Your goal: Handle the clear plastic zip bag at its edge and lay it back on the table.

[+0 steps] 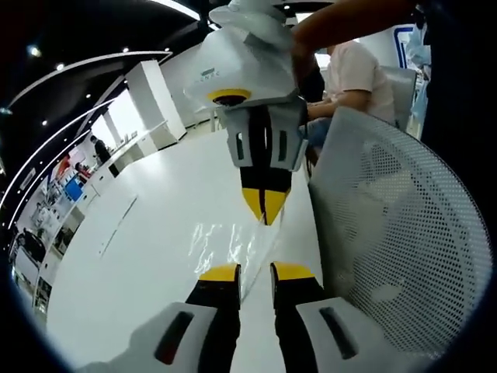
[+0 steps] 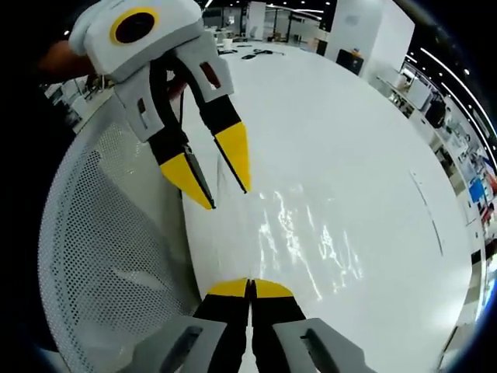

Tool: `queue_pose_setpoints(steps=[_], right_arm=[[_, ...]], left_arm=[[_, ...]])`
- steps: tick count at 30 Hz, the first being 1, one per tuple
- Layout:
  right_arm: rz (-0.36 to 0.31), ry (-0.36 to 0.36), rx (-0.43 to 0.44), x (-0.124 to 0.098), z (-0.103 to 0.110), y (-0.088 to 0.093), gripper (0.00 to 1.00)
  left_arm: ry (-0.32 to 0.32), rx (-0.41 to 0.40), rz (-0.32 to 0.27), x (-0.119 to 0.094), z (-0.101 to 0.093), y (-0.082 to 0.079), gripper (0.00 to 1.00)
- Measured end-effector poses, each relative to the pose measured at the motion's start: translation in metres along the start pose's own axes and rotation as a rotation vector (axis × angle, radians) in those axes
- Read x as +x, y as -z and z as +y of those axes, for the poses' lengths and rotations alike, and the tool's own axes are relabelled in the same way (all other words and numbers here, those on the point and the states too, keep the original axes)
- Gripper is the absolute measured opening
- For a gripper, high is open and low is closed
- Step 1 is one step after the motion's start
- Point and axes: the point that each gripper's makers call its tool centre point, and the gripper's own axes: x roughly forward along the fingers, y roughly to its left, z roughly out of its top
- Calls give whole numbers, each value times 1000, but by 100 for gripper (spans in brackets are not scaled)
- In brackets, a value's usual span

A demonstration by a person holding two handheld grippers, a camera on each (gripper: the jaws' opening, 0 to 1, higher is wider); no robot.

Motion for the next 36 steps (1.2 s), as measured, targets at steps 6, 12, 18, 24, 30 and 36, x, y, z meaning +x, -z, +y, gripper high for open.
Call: queue_pose_setpoints(steps=[6,12,18,24,30,36], right_arm=[[0,1,9,0,-5,-2,0],[-3,3,-5,0,-8,-7,0],[-4,13,-30,-2,-12,-11,0],[-14,27,-49,-4,-13,-16,0],[-4,26,-51,-2,-10,-13,0],[-11,25,-58,-4,-9,-17,0]], left_arm=[[-6,3,2,-1,5,0,13],[0,30,4,-1,6,-4,13],[15,64,11,1,4,-8,12],[35,89,16,5,-2,-12,10],[3,105,1,4,2,-17,9],[28,136,3,6,-6,-20,8]])
